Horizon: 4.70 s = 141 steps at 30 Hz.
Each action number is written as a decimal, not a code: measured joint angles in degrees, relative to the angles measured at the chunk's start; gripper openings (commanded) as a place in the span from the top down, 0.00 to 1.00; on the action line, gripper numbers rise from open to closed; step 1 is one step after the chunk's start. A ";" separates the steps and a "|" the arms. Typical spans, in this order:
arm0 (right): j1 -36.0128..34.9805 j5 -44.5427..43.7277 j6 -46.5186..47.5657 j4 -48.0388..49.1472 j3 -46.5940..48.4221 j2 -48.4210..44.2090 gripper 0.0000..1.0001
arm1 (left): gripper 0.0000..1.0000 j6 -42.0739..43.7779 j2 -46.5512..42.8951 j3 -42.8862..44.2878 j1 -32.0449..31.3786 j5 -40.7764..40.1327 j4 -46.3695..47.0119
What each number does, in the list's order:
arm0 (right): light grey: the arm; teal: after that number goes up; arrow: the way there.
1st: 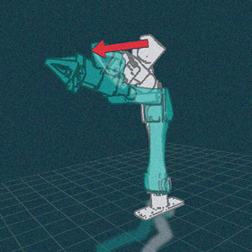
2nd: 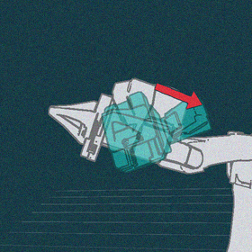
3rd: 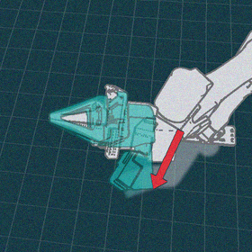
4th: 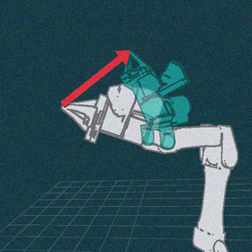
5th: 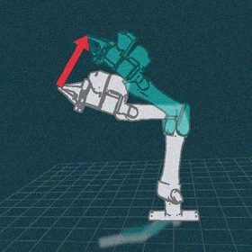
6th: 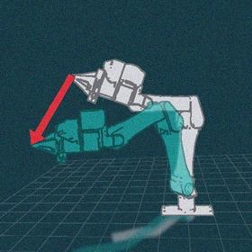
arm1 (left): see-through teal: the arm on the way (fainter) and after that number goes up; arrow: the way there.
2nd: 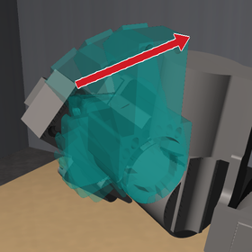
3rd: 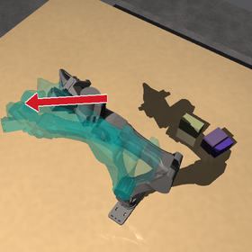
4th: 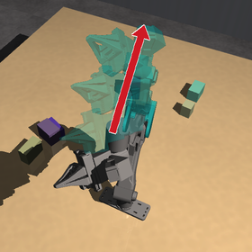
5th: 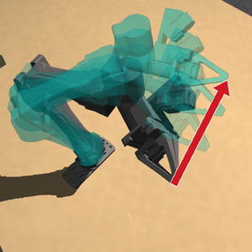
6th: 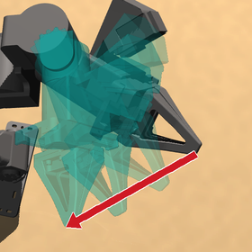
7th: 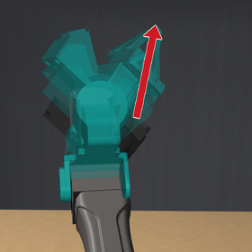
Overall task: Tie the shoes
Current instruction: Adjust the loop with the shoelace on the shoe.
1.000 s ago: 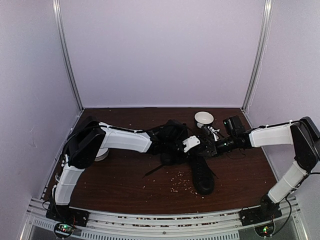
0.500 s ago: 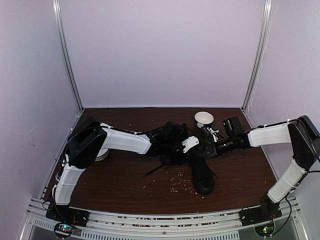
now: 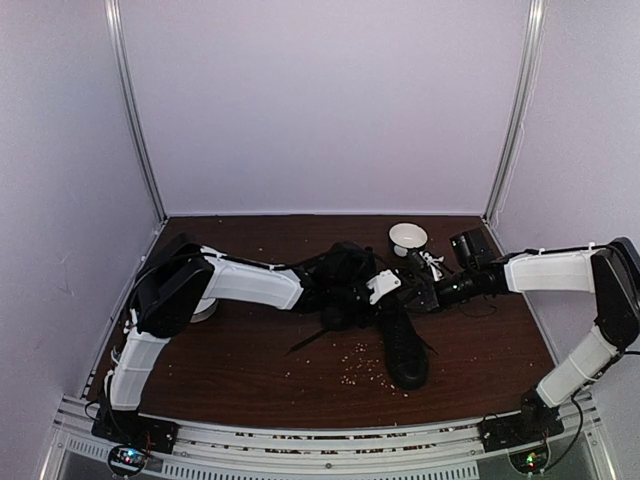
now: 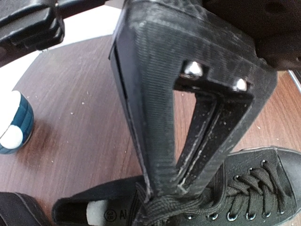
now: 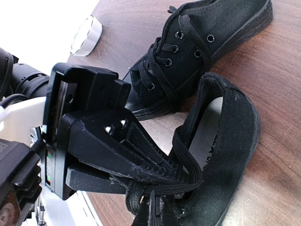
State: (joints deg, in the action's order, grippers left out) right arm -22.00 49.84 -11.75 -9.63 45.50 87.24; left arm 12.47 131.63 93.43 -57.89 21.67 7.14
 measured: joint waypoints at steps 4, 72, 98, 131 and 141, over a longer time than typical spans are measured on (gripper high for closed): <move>0.07 -0.55 0.00 -1.18 0.00 -1.33 1.00 | 1.00 0.76 0.00 0.00 -0.31 -0.07 0.76; 0.15 -1.62 2.58 -5.70 1.97 -0.50 0.84 | 0.97 10.14 -4.00 -0.83 -0.28 -2.69 -7.04; 0.22 0.70 0.76 -1.09 0.02 0.26 0.85 | 1.00 4.07 -2.93 -2.03 -0.26 -0.46 -2.23; -0.13 1.27 -4.13 3.13 -1.75 1.51 1.00 | 1.00 4.02 -2.93 -2.29 0.20 -1.03 0.76; 0.11 -2.01 -3.21 0.24 -1.95 -2.08 1.00 | 1.00 4.07 -2.93 -2.29 0.17 -0.87 1.99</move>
State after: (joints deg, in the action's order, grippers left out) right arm -21.89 47.83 -14.96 -9.39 43.55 85.17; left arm 16.53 128.70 91.13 -57.71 20.80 9.13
